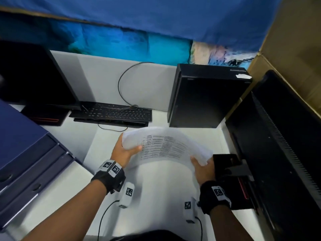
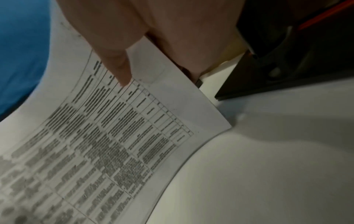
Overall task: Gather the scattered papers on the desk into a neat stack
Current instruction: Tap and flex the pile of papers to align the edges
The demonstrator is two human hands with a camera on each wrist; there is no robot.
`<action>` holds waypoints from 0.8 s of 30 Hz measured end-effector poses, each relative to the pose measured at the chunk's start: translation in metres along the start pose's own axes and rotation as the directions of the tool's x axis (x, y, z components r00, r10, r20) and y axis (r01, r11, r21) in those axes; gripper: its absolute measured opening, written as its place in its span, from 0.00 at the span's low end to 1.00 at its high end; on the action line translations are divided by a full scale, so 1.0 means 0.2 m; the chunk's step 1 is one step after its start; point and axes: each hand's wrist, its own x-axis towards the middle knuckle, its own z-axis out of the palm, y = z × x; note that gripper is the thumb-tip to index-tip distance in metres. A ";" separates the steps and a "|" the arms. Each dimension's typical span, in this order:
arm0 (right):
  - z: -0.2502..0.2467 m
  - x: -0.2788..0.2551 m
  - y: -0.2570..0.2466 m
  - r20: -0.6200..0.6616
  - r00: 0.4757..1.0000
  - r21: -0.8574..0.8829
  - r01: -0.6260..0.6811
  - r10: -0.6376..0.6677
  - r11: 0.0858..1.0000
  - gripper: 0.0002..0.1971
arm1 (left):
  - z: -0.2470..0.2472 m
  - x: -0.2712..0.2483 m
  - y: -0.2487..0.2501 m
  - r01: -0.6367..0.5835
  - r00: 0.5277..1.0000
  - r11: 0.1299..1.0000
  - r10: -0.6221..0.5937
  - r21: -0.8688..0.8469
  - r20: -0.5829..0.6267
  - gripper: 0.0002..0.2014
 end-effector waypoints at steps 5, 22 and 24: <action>-0.06 0.04 -0.03 -0.036 0.999 0.126 0.031 -0.027 0.992 0.32 | 0.01 0.00 0.05 -0.022 0.992 0.976 -0.006 -0.216 -0.127 0.12; -0.02 0.08 -0.17 -0.221 0.969 0.064 0.124 -0.108 0.990 0.04 | 0.03 0.09 0.05 -0.074 0.958 0.992 0.043 -0.099 -0.282 0.07; -0.02 0.08 -0.18 -0.230 0.967 0.082 0.130 -0.108 0.988 0.06 | 0.04 0.09 0.04 -0.070 0.961 0.993 0.042 -0.094 -0.272 0.12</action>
